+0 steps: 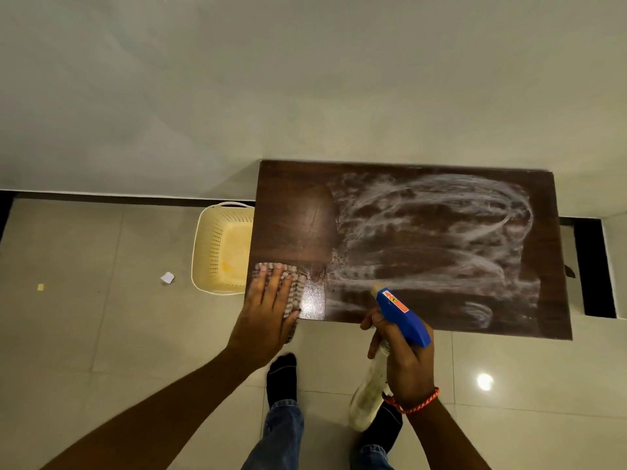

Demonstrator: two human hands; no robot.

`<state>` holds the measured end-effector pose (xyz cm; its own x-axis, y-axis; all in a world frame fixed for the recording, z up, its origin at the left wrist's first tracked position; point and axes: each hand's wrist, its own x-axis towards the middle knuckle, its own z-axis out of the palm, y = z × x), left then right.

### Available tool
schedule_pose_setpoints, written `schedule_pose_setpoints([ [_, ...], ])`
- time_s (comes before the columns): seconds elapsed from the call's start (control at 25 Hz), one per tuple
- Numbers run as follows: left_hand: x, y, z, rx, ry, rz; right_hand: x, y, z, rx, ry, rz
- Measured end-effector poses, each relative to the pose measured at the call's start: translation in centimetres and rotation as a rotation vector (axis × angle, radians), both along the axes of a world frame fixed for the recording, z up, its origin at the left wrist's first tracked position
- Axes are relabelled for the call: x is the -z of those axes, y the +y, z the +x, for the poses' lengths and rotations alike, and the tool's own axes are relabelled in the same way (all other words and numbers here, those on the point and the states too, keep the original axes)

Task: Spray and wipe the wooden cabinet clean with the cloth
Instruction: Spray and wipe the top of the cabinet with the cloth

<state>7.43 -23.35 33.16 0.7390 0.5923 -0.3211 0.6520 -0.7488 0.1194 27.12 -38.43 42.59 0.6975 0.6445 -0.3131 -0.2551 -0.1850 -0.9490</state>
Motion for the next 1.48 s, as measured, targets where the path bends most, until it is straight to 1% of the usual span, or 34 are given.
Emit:
schedule_pose_setpoints([
  [0.12, 0.7, -2.9, 4.5, 0.033, -0.032, -0.036, 0.4, 0.6, 0.2, 0.012, -0.004, -0.01],
  [0.24, 1.1, -2.5, 3.7, 0.019, -0.002, -0.026, 0.4, 1.6, 0.0, 0.022, 0.018, -0.002],
  [0.36, 0.3, 0.5, 1.6, -0.024, -0.035, -0.032, 0.0, 2.1, 0.1, 0.019, 0.052, 0.04],
  [0.44, -0.2, 2.2, 2.2, -0.056, -0.053, -0.041, -0.1, 2.3, 0.7, 0.013, 0.056, 0.046],
  [0.52, 0.0, 4.8, 4.8, -0.199, -0.102, -0.022, 0.2, 2.4, 1.4, 0.007, 0.045, 0.044],
  [0.6, 0.5, 9.8, 8.4, -0.343, -0.156, -0.037, 0.6, 2.2, 1.8, 0.01, 0.041, 0.044],
  [0.72, 0.9, 16.8, 13.2, -0.32, -0.128, 0.03, 1.0, 1.2, 2.0, 0.003, 0.036, 0.051],
  [0.8, 1.5, 18.2, 14.8, -0.331, -0.108, 0.09, 1.2, 0.3, 2.2, 0.002, 0.026, 0.036],
  [0.88, 1.8, 17.4, 15.5, -0.321, -0.079, 0.115, 1.1, -0.2, 2.5, 0.018, 0.038, 0.018],
  [0.92, 1.8, 16.7, 15.8, -0.245, -0.061, 0.129, 1.0, -0.3, 2.6, 0.024, 0.041, 0.016],
  [1.0, 2.0, 15.7, 17.1, -0.026, -0.05, 0.113, 1.1, -0.2, 3.1, 0.034, 0.04, 0.008],
  [1.08, 1.9, 15.4, 18.4, 0.079, -0.076, 0.097, 1.2, -0.2, 3.3, 0.049, 0.029, -0.005],
  [1.2, 1.1, 14.4, 18.3, 0.059, -0.054, 0.11, 1.0, -0.2, 3.4, 0.062, 0.013, -0.001],
  [1.28, 0.7, 11.9, 16.5, 0.055, -0.013, 0.144, 0.6, -0.4, 3.5, 0.067, 0.006, 0.001],
  [1.4, 0.1, 3.3, 11.8, 0.037, -0.017, 0.107, 0.0, -0.9, 3.7, 0.07, -0.001, 0.003],
  [1.48, 0.2, -2.2, 7.9, 0.071, -0.019, 0.073, -0.4, -1.3, 3.5, 0.074, -0.014, 0.013],
])
